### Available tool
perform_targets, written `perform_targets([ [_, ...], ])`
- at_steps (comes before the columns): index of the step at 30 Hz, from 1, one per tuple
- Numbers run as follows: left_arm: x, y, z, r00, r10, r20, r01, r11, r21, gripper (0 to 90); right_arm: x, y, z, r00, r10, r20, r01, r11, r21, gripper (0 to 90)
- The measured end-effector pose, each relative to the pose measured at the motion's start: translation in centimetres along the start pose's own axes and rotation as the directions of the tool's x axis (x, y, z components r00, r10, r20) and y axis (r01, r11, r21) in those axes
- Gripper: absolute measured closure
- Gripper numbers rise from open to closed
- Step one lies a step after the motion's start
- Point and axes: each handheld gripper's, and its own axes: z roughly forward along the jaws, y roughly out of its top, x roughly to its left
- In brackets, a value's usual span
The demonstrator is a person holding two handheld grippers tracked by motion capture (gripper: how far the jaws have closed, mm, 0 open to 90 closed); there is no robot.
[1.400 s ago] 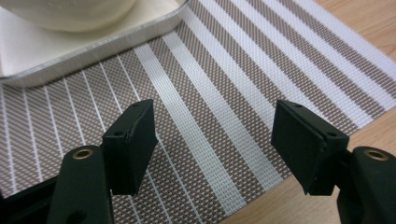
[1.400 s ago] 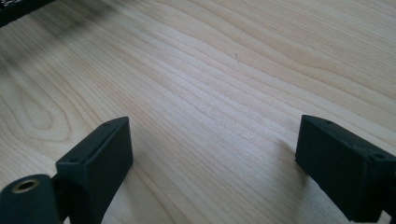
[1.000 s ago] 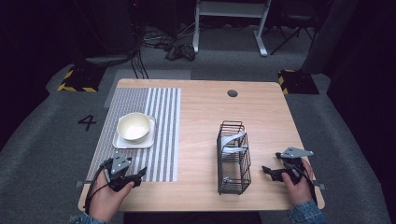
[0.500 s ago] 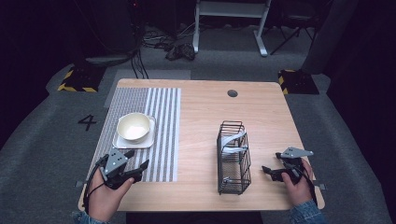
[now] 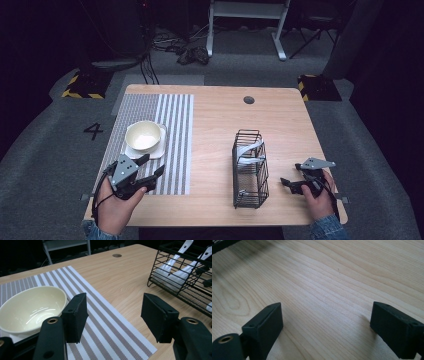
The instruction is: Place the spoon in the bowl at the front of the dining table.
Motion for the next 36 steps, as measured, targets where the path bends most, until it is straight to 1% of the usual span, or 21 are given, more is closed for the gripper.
perform_targets([
  [4,-0.5,0.7,0.4,0.9996,0.017,0.022,-0.017,0.9998,-0.009,37.8,0.0,0.0,0.0,1.0,0.001,0.0,-0.001,1.0,-0.001,11.2],
  [5,-0.5,0.7,0.4,0.9996,0.017,0.022,-0.017,0.9998,-0.009,37.8,0.0,0.0,0.0,1.0,0.001,0.0,-0.001,1.0,-0.001,11.2],
  [6,-0.7,0.9,0.6,0.9992,0.026,0.032,-0.025,0.9996,-0.011,37.7,0.0,0.0,0.0,1.0,0.001,0.002,-0.001,1.0,-0.002,11.1],
  [9,-1.0,1.3,1.1,0.9982,0.034,0.049,-0.034,0.9994,-0.01,37.8,0.0,0.0,0.0,1.0,0.0,0.002,0.0,1.0,-0.002,11.1],
  [10,-1.1,1.4,1.2,0.9978,0.044,0.049,-0.043,0.999,-0.009,37.8,0.0,0.0,0.0,1.0,0.001,0.002,-0.001,1.0,-0.001,11.1],
  [11,-1.1,1.4,1.2,0.9978,0.044,0.049,-0.043,0.999,-0.009,38.1,0.0,0.0,0.0,1.0,0.001,0.002,-0.001,1.0,-0.001,11.1],
  [12,-1.4,1.8,1.6,0.997,0.056,0.053,-0.056,0.9984,-0.011,38.3,0.0,0.0,0.0,1.0,0.001,0.001,-0.001,1.0,-0.001,11.1],
  [13,-1.4,1.8,1.6,0.997,0.056,0.053,-0.056,0.9984,-0.011,38.3,0.0,0.0,0.0,1.0,0.001,0.001,-0.001,1.0,-0.001,11.1],
  [15,-2.1,2.5,2.2,0.9949,0.065,0.078,-0.063,0.9977,-0.023,38.3,0.0,0.0,0.0,1.0,0.002,0.002,-0.002,1.0,-0.002,11.1],
  [16,-2.4,2.8,2.4,0.9936,0.073,0.086,-0.071,0.9972,-0.026,38.3,0.0,0.0,0.0,1.0,0.002,0.002,-0.002,1.0,-0.002,11.1],
  [17,-2.4,2.8,2.4,0.9936,0.073,0.086,-0.071,0.9972,-0.026,38.2,0.0,0.0,0.0,1.0,0.002,0.002,-0.002,1.0,-0.002,11.1],
  [19,-3.1,3.3,2.7,0.9912,0.081,0.104,-0.078,0.9964,-0.032,38.2,0.0,0.0,0.0,1.0,0.001,0.002,-0.001,1.0,-0.001,11.1],
  [24,-3.8,3.9,3.1,0.9886,0.09,0.121,-0.086,0.9955,-0.04,38.2,0.0,0.0,0.0,1.0,0.001,0.001,-0.001,1.0,-0.001,11.1],
  [25,-4.2,4.3,3.2,0.9877,0.088,0.129,-0.083,0.9955,-0.045,38.1,0.0,0.0,0.0,1.0,0.002,0.002,-0.002,1.0,-0.001,11.1],
  [26,-4.2,4.3,3.2,0.9877,0.088,0.129,-0.083,0.9955,-0.045,38.1,0.0,0.0,0.0,1.0,0.002,0.002,-0.002,1.0,-0.001,11.1],
  [28,-4.7,4.8,3.5,0.9855,0.095,0.14,-0.088,0.9946,-0.055,37.9,0.0,0.0,0.0,1.0,0.002,0.002,-0.002,1.0,-0.001,11.1],
  [29,-5.2,5.3,3.8,0.9827,0.103,0.154,-0.094,0.9934,-0.066,37.9,0.0,0.0,0.0,1.0,0.002,0.001,-0.002,1.0,0.0,11.1],
  [31,-5.8,5.7,4.1,0.9798,0.11,0.167,-0.099,0.9925,-0.073,37.7,0.0,0.0,0.0,1.0,0.002,0.001,-0.002,1.0,0.0,11.1],
  [33,-6.6,6.1,4.5,0.9749,0.121,0.187,-0.109,0.991,-0.078,37.7,0.0,0.0,0.0,1.0,0.002,0.001,-0.002,1.0,-0.001,11.1],
  [34,-6.6,6.1,4.5,0.9749,0.121,0.187,-0.109,0.991,-0.078,37.7,0.0,0.0,0.0,1.0,0.002,0.0,-0.002,1.0,0.0,11.1],
  [36,-7.6,6.5,5.1,0.9686,0.134,0.209,-0.119,0.9895,-0.082,37.7,0.0,0.0,0.0,1.0,0.002,0.001,-0.002,1.0,0.0,11.1],
])
